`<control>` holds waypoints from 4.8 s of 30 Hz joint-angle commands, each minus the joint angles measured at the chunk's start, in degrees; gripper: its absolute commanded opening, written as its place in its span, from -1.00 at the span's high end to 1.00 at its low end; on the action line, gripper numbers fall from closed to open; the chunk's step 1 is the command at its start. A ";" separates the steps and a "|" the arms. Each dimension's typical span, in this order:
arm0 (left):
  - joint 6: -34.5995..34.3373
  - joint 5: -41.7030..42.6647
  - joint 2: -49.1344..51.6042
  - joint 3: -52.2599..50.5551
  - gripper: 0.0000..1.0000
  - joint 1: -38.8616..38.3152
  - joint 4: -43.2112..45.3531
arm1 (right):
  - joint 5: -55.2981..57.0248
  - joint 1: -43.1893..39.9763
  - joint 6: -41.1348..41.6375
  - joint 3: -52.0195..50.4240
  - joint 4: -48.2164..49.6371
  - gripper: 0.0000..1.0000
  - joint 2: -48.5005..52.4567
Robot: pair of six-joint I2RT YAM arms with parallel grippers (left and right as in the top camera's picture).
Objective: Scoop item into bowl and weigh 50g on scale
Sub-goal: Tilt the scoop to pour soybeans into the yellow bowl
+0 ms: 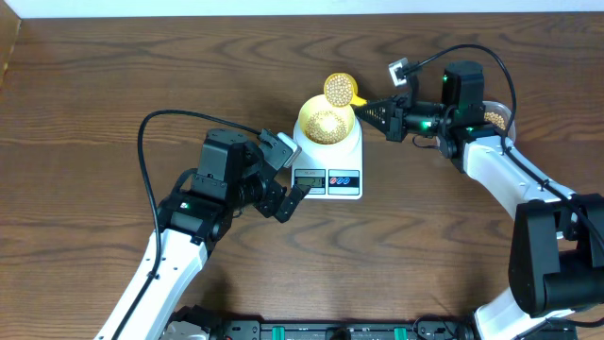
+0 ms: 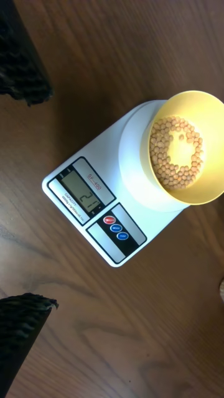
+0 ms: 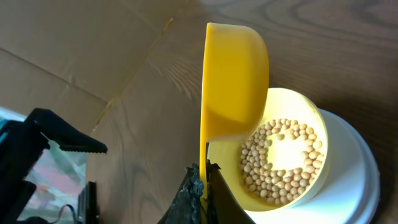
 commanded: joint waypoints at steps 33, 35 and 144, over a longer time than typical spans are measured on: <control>1.18 0.55 0.33 -0.85 -0.99 0.17 -0.15 | 2.21 0.42 -16.92 0.07 -0.33 0.98 0.70; 1.16 0.55 0.33 -0.85 -0.99 0.17 -0.15 | 2.19 0.42 -17.75 0.07 -0.35 0.98 0.70; 1.18 0.55 0.33 -0.85 -0.99 0.17 -0.15 | 2.67 0.35 -35.67 0.07 -1.14 0.98 0.70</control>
